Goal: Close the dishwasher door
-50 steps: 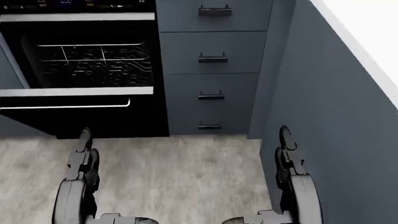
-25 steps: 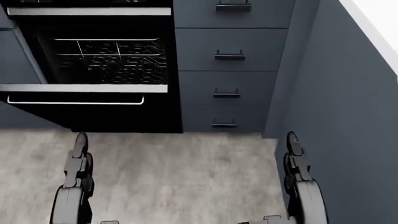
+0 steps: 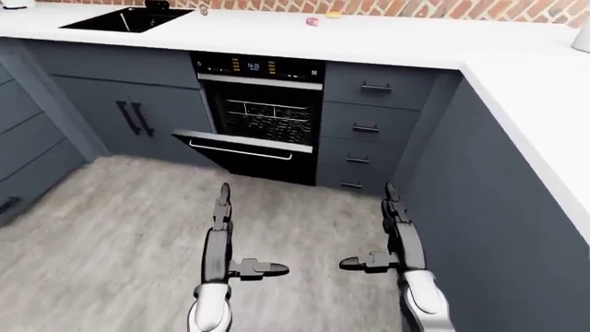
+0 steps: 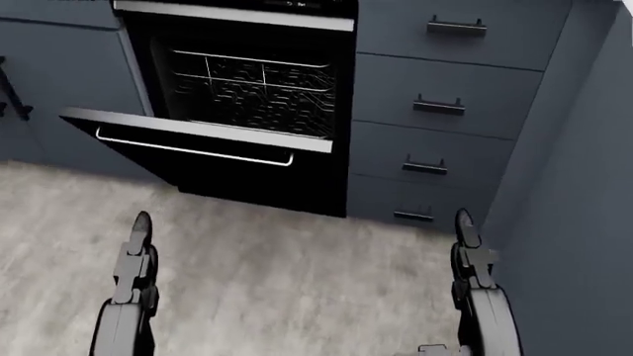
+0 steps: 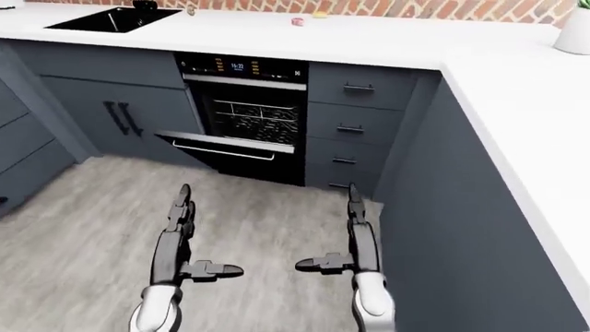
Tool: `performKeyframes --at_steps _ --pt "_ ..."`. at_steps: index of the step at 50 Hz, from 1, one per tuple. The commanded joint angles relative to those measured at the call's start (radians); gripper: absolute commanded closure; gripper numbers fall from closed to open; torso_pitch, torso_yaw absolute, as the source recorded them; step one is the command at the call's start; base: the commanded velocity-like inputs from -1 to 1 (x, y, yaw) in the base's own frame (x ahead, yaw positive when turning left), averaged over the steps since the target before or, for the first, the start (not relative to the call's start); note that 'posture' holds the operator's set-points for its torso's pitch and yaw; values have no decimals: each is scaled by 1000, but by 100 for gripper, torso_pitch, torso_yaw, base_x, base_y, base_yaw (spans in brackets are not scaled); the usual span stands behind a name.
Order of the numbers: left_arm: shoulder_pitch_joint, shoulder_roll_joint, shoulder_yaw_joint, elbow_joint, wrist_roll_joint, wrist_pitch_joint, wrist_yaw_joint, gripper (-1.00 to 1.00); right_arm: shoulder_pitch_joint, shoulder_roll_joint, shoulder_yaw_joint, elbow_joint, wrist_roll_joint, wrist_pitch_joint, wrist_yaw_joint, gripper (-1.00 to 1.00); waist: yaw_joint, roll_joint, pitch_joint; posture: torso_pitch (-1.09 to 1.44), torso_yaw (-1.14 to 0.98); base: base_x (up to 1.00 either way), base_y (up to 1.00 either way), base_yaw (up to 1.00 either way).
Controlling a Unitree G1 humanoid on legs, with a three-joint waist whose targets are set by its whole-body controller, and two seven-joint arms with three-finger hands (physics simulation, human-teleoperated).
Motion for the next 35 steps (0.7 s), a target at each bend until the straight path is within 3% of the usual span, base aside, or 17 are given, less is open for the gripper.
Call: performKeyframes --at_steps 1,3,5,6,8,11,16,18,19,20,21,22,25,31,33,34,35 --pt "-10 5 10 -41 3 -34 11 -100 -17 4 14 -39 1 -29 6 -100 1 5 -3 0 0 0 0 58" --pt "-11 5 11 -42 3 -33 11 -100 -19 4 14 -35 0 -29 6 -100 -3 32 -2 0 0 0 0 59" --pt "-12 5 13 -42 2 -31 10 -100 -22 4 14 -30 1 -30 6 -100 -3 85 -21 0 0 0 0 58" --pt "-12 5 13 -43 2 -31 10 -100 -22 4 14 -29 1 -31 6 -100 5 74 -25 0 0 0 0 59" --pt "-10 5 11 -44 4 -32 10 -100 -19 3 14 -36 1 -28 7 -100 14 75 -13 0 0 0 0 59" --pt "-7 5 10 -51 4 -30 10 -100 -20 4 14 -34 1 -29 7 -100 25 46 -17 0 0 0 0 58" --pt "-7 5 10 -51 4 -31 9 -100 -23 3 13 -29 2 -29 7 -100 6 -6 -1 0 0 0 0 58" --pt "-7 5 11 -51 3 -30 8 -100 -25 4 13 -23 2 -32 7 -100 1 -44 -6 0 0 0 0 58" --pt "-7 5 11 -51 3 -30 8 -100 -23 4 14 -27 2 -30 7 -100 -3 -78 -21 0 0 0 0 59" --pt "-7 5 11 -49 3 -31 8 -100 -22 4 14 -30 2 -28 7 -100 -2 -75 -32 0 0 0 0 59" --pt "-8 5 11 -47 4 -32 8 -100 -22 4 14 -30 3 -27 7 -100 -11 -55 -8 0 0 0 0 58" --pt "-8 5 10 -45 5 -34 9 -100 -22 4 14 -26 2 -29 8 -100 -3 -63 -4 0 0 0 0 58" --pt "-6 5 9 -50 5 -30 7 -100 -18 4 16 -35 2 -23 9 -100 1 -43 -20 0 0 0 0 58" --pt "-3 4 8 -57 7 -29 7 -100 -13 5 18 -46 3 -15 12 -100 -8 31 -12 0 0 0 0 59" --pt "0 4 8 -63 6 -27 7 -100 -15 5 19 -41 2 -17 12 -100 -9 70 -15 0 0 0 0 58" --pt "1 4 7 -66 6 -26 7 -100 -16 5 18 -37 2 -19 12 -100 -7 105 -27 0 0 0 0 59" --pt "2 4 7 -68 7 -26 7 -100 -15 4 18 -39 2 -18 13 -100 4 89 -27 0 0 0 0 58"
